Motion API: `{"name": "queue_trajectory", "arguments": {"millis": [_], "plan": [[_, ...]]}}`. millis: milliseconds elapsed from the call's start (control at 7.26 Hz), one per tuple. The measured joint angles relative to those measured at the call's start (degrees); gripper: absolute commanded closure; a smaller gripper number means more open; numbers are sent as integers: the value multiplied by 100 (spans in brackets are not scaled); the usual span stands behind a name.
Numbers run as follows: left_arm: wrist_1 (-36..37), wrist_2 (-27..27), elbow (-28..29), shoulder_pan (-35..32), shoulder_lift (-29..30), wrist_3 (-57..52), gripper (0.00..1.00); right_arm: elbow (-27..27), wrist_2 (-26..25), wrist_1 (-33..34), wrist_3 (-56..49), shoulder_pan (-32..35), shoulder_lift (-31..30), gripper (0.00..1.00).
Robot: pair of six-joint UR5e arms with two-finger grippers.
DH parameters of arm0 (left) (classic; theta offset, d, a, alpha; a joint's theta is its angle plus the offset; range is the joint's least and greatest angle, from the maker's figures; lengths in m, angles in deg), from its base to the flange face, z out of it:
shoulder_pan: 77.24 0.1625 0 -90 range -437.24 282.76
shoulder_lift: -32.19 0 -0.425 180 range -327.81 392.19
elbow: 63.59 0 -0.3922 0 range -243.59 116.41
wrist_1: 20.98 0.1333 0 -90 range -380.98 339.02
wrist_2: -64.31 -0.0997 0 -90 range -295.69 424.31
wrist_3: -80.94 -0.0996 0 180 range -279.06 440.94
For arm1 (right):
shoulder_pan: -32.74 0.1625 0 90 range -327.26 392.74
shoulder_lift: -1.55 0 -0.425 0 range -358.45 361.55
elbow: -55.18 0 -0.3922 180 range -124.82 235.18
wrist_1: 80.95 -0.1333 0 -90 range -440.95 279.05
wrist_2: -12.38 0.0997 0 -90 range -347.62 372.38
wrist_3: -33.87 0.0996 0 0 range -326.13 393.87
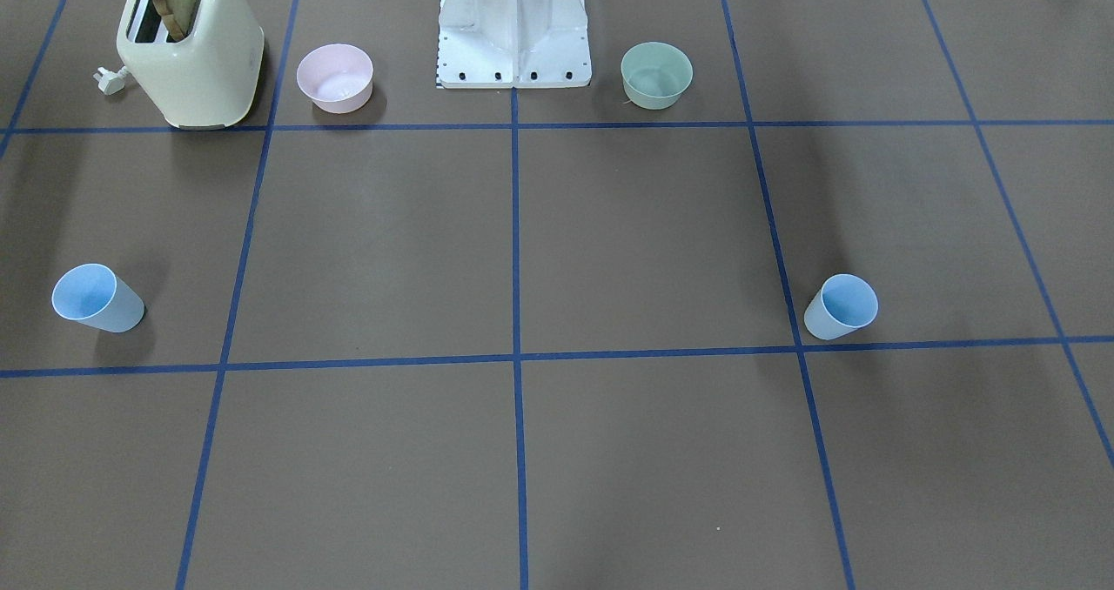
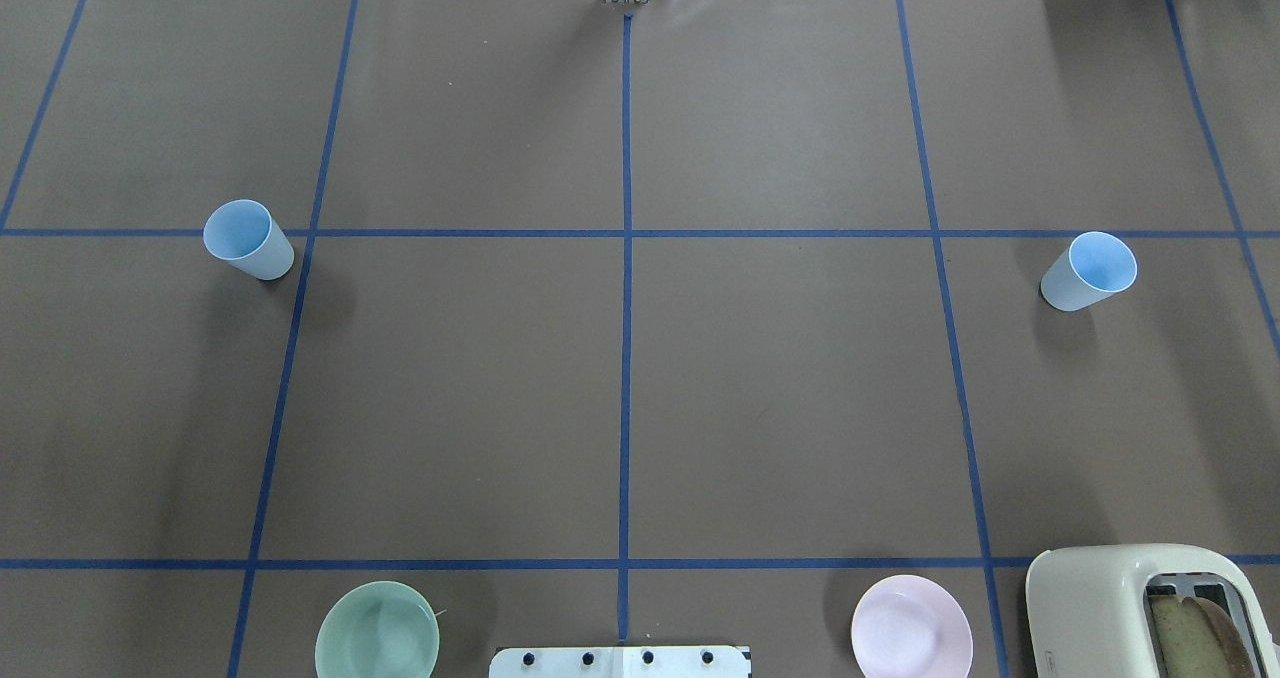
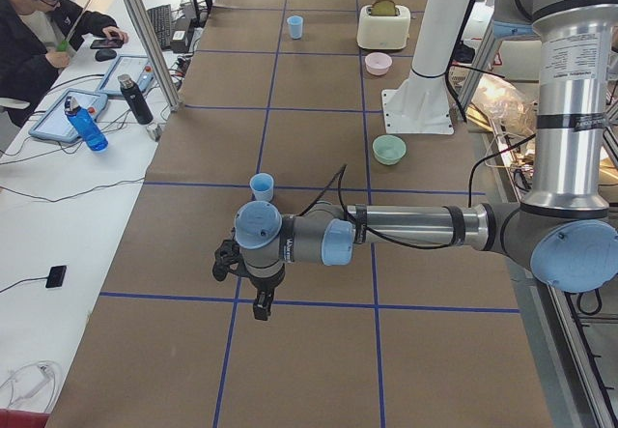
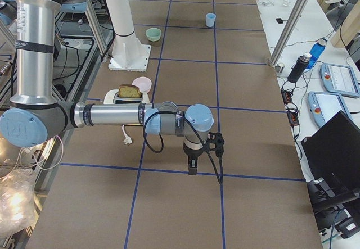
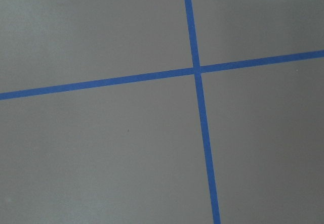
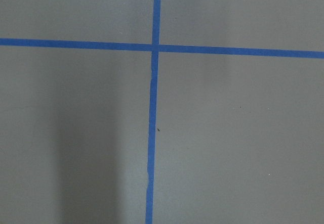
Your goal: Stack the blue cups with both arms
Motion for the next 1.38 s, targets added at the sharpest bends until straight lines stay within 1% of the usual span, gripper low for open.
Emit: {"name": "queue_trajectory", "arguments": {"millis": [1377], "plan": [[1,-6,-142,0,33,3,1,40,6,-1,11,2,29,0]]}}
